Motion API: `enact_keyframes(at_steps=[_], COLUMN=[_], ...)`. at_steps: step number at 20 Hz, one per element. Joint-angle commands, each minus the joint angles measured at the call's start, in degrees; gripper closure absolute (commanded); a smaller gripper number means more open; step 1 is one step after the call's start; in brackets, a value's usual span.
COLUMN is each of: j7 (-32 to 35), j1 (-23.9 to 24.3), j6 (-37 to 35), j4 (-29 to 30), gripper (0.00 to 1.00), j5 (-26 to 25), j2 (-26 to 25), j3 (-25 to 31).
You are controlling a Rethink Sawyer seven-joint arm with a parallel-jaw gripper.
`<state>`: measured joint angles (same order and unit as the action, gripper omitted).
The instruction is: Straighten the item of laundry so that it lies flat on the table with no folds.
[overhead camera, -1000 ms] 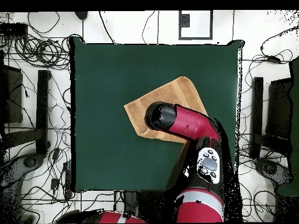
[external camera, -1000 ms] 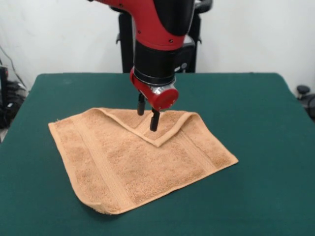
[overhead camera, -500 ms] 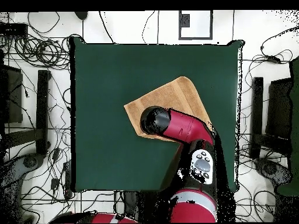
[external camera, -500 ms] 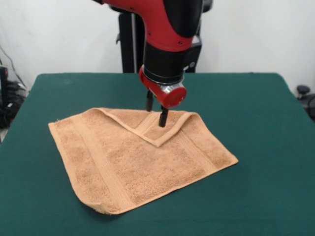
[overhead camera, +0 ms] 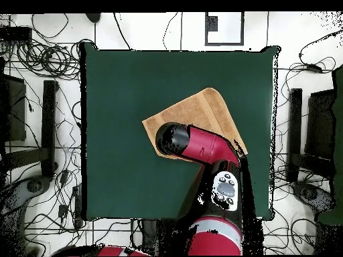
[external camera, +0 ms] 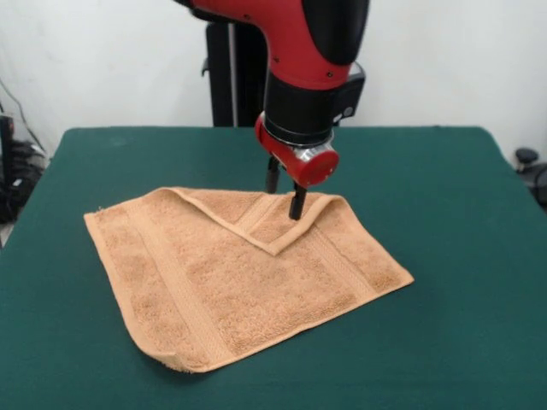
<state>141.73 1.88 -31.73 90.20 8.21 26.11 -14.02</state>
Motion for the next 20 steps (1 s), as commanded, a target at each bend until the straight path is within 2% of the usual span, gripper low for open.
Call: enact_keyframes(at_steps=[1, 9, 17, 20], j7=[8.2, 6.2, 8.0, 7.8], j1=[-1.5, -0.6, -1.4, -1.2], j6=[2.1, -0.3, 6.4, 6.9], j4=[4.2, 2.8, 4.8, 4.3], gripper=[0.00, 0.00, 0.00, 0.00], j5=[3.4, 2.3, 2.9, 3.1], j2=[-0.7, -0.3, -2.8, -3.0], j3=[7.0, 5.6, 7.6, 7.9])
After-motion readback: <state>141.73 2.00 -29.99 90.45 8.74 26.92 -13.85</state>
